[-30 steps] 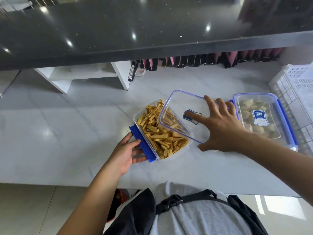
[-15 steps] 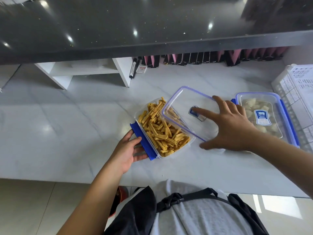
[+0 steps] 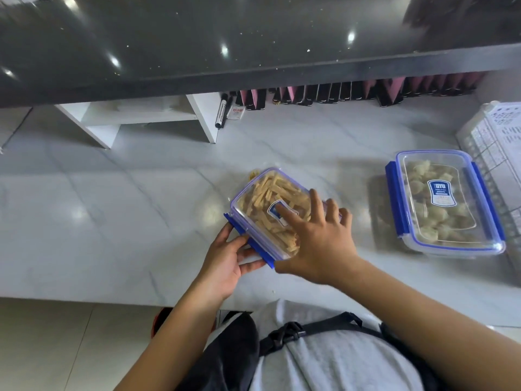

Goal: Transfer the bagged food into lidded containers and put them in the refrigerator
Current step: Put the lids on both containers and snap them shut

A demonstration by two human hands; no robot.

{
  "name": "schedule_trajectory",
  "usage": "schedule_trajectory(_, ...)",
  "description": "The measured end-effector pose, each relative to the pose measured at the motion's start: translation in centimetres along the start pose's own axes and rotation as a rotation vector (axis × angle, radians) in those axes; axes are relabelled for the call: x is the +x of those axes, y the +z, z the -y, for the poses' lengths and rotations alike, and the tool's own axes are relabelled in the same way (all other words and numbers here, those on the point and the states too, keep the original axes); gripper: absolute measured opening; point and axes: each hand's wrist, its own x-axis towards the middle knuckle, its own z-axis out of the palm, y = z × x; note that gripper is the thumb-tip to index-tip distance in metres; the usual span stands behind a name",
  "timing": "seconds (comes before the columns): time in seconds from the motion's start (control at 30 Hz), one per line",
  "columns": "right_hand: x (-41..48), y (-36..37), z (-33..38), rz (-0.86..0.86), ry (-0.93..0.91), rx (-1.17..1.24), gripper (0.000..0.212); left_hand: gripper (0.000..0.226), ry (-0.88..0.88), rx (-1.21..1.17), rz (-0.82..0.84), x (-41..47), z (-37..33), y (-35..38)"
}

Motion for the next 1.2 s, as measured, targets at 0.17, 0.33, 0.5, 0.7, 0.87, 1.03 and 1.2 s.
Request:
schedule_trajectory(0.17, -0.6, 0.7, 0.1, -0.017, -0.022, 0.015, 0.111, 0.04, 0.008, 0.024, 0.015, -0.1, -0.1, 0.0)
schedule_trajectory(0.33, -1.1, 0.0, -0.7, -0.126, -0.003, 0.073, 0.109, 0.039, 0.011, -0.022, 0.007, -0.3, -0.1, 0.0)
schedule_trajectory(0.5, -2.7, -0.3, -3.0, -0.052, 0.001, -0.025, 0.11, 0.038, 0.007, -0.008, 0.029, -0.4, -0.2, -0.1)
schedule_trajectory(0.7, -4.5, -1.8, -6.6, -0.075, 0.053, -0.012, 0.11, 0.037, 0.002, -0.012, 0.035, -0.3, -0.1, -0.2)
schedule_trajectory(0.87, -4.1, -1.8, -6.0, 0.022, 0.058, -0.117, 0.112, 0.04, -0.009, -0.01, 0.033, -0.2, -0.2, -0.2)
schedule_trajectory(1.03, -1.4, -1.5, -3.7, -0.004, 0.019, -0.116, 0.11, 0.04, -0.009, -0.007, 0.025, -0.5, -0.4, 0.0)
schedule_trajectory(1.2, -2.0, -1.5, -4.0, 0.027, 0.015, -0.125, 0.111, 0.036, -0.013, -0.002, 0.022, -0.7, -0.6, 0.1)
